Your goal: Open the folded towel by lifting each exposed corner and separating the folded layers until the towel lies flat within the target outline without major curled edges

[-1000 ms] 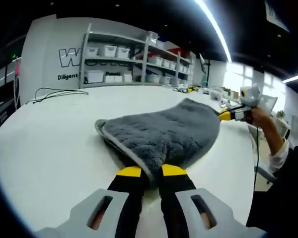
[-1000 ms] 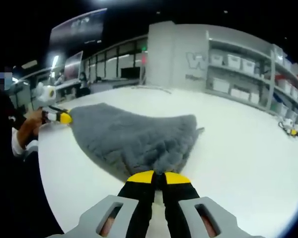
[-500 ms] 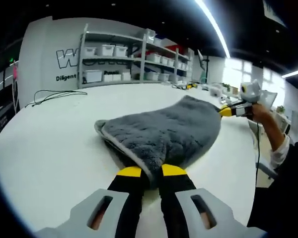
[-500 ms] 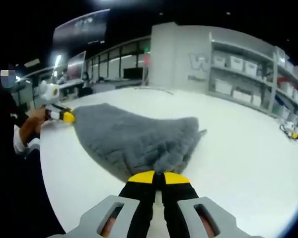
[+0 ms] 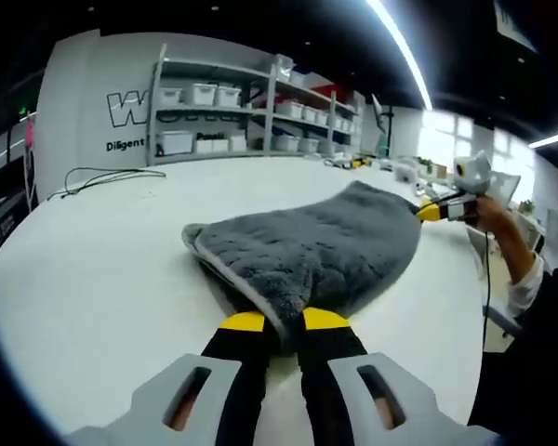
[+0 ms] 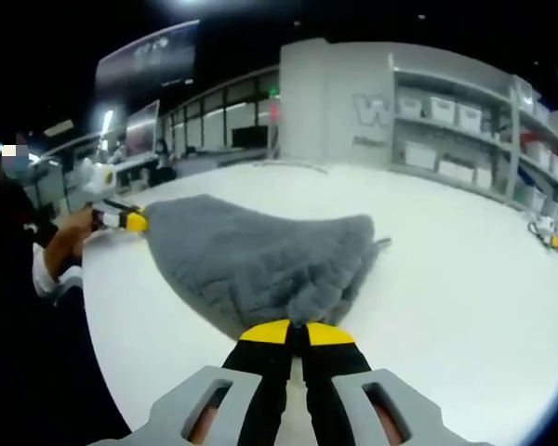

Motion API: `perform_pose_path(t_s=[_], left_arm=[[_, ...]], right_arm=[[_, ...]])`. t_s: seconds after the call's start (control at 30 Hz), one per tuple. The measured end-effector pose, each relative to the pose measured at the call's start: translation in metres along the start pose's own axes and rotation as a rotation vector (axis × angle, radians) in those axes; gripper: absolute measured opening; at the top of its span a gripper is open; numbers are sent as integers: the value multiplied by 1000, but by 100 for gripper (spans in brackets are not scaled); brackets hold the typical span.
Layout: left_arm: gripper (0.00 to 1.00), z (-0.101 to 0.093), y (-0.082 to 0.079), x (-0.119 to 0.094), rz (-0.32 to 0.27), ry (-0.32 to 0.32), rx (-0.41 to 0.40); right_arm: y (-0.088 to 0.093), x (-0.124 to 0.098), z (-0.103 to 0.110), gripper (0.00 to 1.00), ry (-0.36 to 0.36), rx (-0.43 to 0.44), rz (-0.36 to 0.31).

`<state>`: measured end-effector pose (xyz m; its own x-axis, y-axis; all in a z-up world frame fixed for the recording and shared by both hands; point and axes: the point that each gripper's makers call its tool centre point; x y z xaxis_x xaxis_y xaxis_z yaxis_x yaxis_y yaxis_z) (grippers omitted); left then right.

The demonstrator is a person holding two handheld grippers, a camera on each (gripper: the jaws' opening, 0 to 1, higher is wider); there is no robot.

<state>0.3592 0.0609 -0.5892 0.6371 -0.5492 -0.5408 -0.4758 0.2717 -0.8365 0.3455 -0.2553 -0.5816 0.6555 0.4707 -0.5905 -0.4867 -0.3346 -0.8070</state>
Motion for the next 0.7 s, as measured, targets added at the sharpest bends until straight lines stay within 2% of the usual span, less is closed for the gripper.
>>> perform_pose_path(t_s=[0.1,0.3,0.43,0.57,0.7], left_arm=[[11,1,0,0,4,1,2],[11,0,0,1,8,6,2],[11,0,0,1,7,10,-1],[11,0,0,1,6,9,-3],[11,6,-1,2,3,6,-4]], right_arm=[[1,0,1,0,-3,-1,6],[-1,0,-10,0,-12,-4,14],[2,0,-3,0,-21,-5,18],[2,0,-6,0,-33,-2,21],[5,-1,4,0,-40,-3,28]])
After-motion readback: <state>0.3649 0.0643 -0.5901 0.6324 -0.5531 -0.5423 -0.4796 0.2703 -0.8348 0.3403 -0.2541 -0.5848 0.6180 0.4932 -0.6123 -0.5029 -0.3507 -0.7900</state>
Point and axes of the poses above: the point that each gripper's makers call its tool centre point, and the gripper's own axes: x roughly forward along the fingers, z roughly to its left, y roughly out of its underside, and after that the axes turned 10 degrees about z, right-handed
